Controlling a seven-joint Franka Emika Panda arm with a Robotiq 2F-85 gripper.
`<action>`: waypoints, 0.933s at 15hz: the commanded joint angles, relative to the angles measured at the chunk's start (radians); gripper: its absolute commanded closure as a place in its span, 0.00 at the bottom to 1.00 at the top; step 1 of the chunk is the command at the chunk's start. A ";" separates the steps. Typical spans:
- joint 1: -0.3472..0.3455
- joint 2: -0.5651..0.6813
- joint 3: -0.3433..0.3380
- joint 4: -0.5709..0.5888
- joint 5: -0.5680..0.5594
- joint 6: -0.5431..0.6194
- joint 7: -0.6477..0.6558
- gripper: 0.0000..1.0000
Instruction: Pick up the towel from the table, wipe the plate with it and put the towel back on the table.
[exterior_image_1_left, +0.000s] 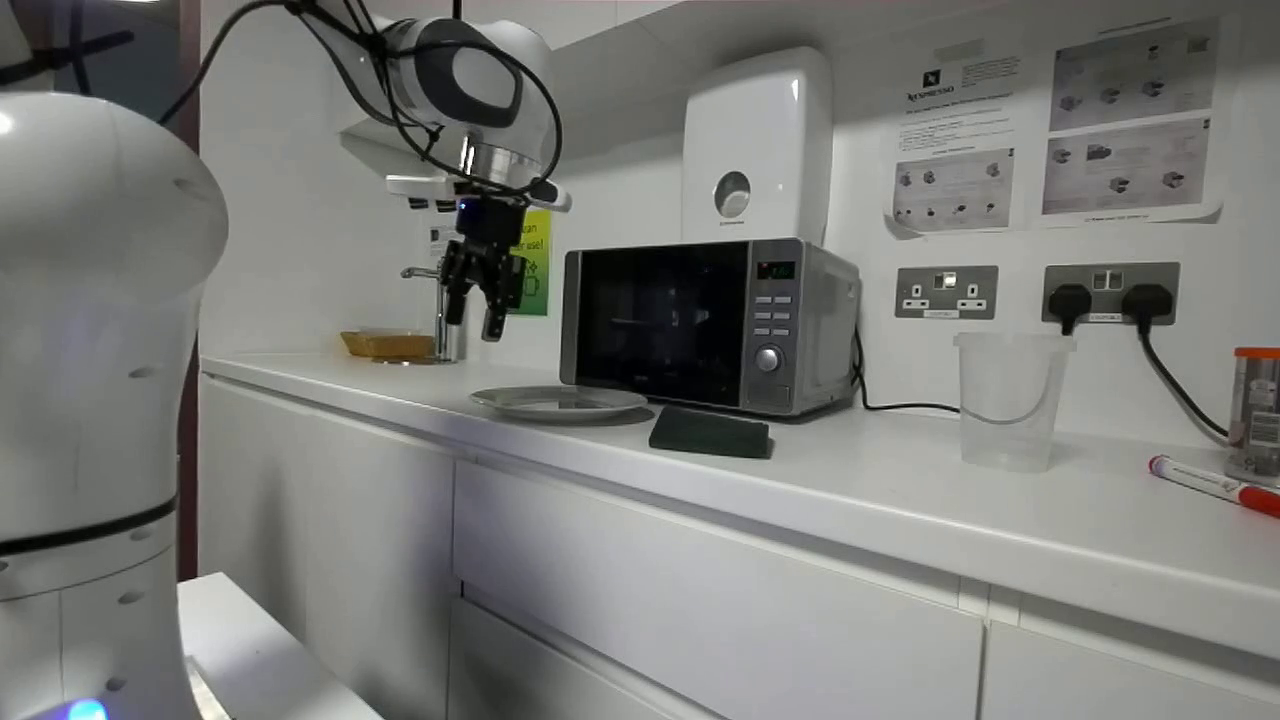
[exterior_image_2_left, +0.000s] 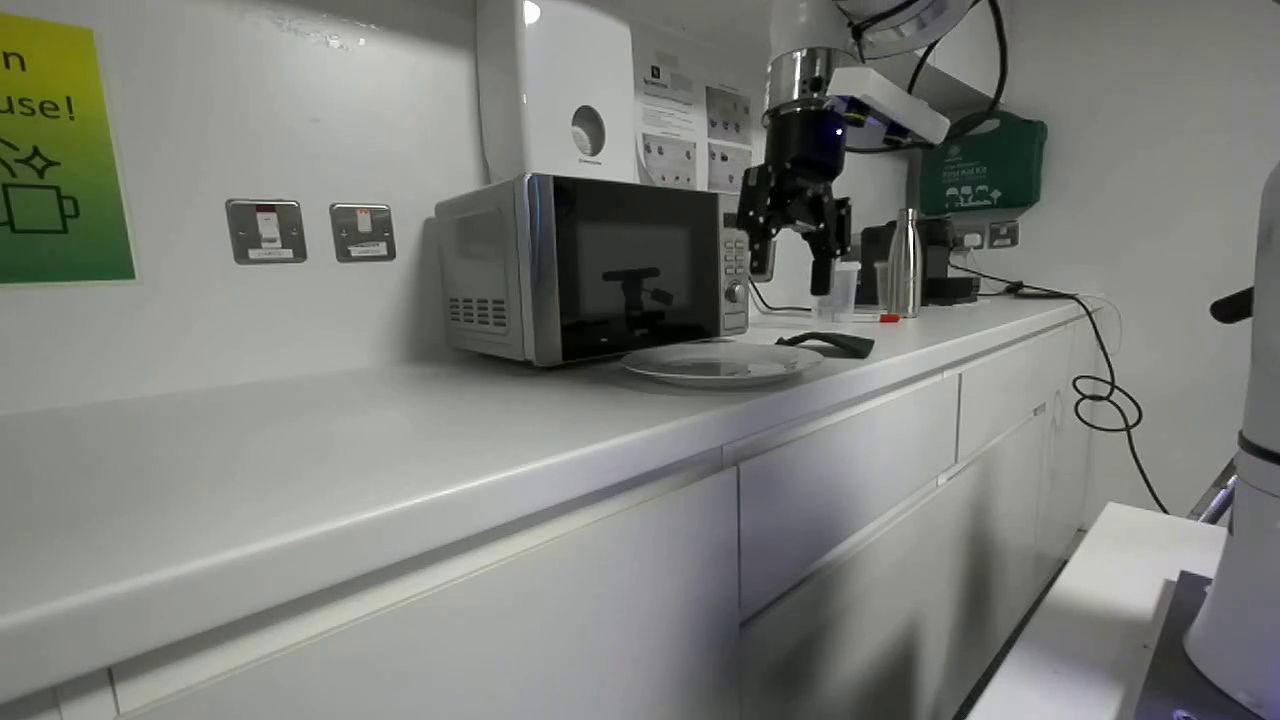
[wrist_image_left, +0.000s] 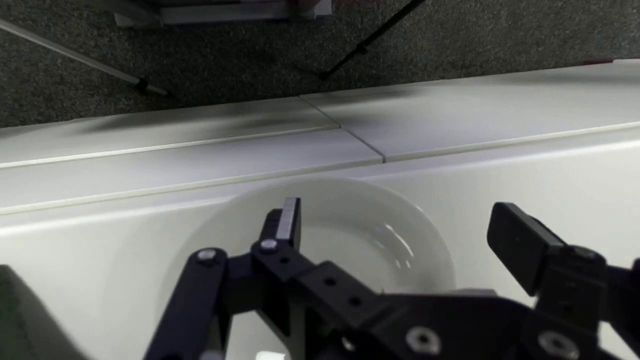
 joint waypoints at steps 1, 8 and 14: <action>-0.065 0.030 -0.001 0.000 -0.084 0.077 -0.012 0.00; -0.178 0.121 -0.011 0.014 -0.314 0.229 0.009 0.00; -0.262 0.178 -0.023 0.019 -0.493 0.289 0.030 0.00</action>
